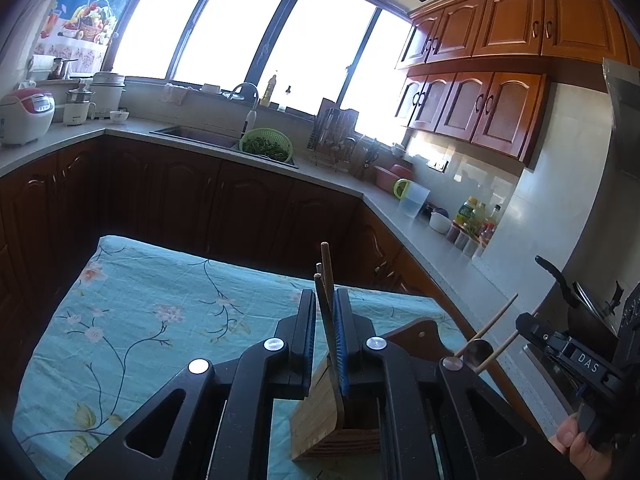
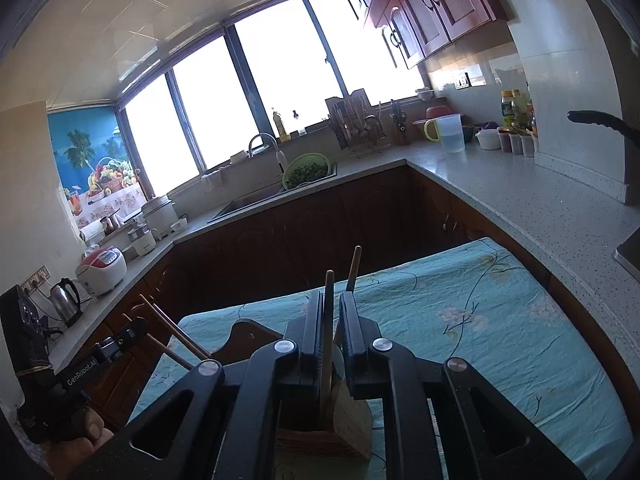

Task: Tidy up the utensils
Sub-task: 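Lower the chopsticks into the holder slots and open both grippers, then move both open grippers back over the remaining utensils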

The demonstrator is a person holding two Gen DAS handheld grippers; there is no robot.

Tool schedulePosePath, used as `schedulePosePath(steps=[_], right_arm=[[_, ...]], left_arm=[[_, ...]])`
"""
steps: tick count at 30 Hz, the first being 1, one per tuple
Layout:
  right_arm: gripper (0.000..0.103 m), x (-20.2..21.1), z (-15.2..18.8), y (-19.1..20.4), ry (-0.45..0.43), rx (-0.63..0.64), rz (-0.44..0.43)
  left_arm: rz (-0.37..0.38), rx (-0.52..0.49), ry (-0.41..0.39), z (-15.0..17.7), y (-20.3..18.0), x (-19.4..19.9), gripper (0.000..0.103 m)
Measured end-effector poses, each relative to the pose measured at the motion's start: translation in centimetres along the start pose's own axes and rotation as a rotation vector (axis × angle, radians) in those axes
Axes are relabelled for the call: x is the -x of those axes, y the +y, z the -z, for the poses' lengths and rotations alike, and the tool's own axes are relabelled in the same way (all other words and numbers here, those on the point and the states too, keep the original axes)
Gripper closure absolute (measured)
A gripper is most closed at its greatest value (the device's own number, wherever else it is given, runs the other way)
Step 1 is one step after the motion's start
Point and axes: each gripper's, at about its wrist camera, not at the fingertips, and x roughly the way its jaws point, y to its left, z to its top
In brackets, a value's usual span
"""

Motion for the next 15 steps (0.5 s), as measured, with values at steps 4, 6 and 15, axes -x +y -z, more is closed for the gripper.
schedulePosePath(steps=[4, 6, 15], right_arm=[[0.055, 0.7, 0.0, -0.6, -0.016, -0.031, 0.0], [0.047, 1.3, 0.0, -0.8, -0.031, -0.043, 0.005], [0.005, 5.5, 1.1, -1.9, -0.096, -0.112, -0.048]], left_arm=[[-0.002, 0.006, -0.028, 0.2, 0.0, 1.3, 0.064], [-0.002, 0.005, -0.025, 0.4, 0.0, 1.7, 0.059], [-0.074, -0.014, -0.011, 3.0, 0.4, 5.5, 0.012]])
